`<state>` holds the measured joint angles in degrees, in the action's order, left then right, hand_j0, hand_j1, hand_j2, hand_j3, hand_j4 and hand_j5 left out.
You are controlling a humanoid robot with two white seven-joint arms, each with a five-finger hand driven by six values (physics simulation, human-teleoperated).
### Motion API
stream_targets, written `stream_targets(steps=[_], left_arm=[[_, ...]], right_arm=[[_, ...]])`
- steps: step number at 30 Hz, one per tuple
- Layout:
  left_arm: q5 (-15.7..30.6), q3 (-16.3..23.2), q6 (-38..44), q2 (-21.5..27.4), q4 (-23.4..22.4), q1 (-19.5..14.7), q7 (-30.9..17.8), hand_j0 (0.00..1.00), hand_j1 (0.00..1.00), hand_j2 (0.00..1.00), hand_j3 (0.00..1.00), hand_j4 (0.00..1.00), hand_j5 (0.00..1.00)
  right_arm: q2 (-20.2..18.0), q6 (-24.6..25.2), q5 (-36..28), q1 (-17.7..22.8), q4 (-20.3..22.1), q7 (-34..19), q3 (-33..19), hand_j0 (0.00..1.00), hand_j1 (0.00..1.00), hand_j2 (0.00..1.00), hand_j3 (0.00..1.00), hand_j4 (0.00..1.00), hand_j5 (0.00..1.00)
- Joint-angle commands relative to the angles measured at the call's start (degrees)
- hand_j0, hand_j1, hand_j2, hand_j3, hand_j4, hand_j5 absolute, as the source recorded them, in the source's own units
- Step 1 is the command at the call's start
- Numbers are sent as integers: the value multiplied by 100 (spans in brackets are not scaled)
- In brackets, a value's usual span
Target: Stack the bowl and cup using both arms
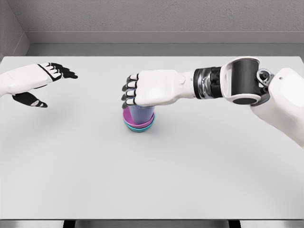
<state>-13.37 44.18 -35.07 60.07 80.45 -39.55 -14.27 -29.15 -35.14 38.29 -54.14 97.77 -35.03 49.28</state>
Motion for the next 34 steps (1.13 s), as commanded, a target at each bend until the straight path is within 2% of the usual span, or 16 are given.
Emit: stream_targets(steps=[1,7,10,13,15,16,19,23,27,28,30,34], left_arm=[[36,-6,7,13,-12,0,3,100,100,100,100,100,100],[36,-6,7,75,-12,0,3,100,100,100,100,100,100],[36,-6,7,75,-21,0,3,100,100,100,100,100,100],[36,-6,7,75,-12,9,3,100,100,100,100,100,100],[36,-6,7,75,-12,9,3,100,100,100,100,100,100],[36,-6,7,75,-12,9,3,100,100,100,100,100,100],[45,-6,7,93,6,9,3,100,100,100,100,100,100],[45,-6,7,84,6,9,3,100,100,100,100,100,100],[36,-6,7,84,6,9,3,100,100,100,100,100,100],[36,-6,7,84,14,9,3,100,100,100,100,100,100],[36,-6,7,84,23,9,3,100,100,100,100,100,100],[45,-6,7,84,23,9,12,100,100,100,100,100,100]], right_arm=[[-3,14,-14,0,5,3,-6,99,99,99,99,99,99],[14,14,-32,-26,31,3,-50,99,99,99,99,99,99],[85,14,-93,-62,207,3,-85,100,100,100,100,100,100],[6,14,-208,0,339,3,-516,100,100,100,100,100,100],[-161,14,-348,18,339,3,-647,100,100,100,100,100,100],[-302,14,-550,96,339,3,-876,100,100,100,100,100,100],[-864,14,-1227,668,339,3,-1816,100,100,100,100,100,100],[-1409,14,-2246,1739,321,3,-3204,100,100,100,100,100,100],[-1550,14,-2818,2636,260,3,-3978,100,100,100,100,100,100],[-1550,14,-3037,2996,251,3,-4294,100,100,100,100,100,100],[-1541,14,-3266,3392,146,3,-4559,100,100,100,100,100,100],[-1515,14,-3337,3533,146,3,-4568,100,100,100,100,100,100]])
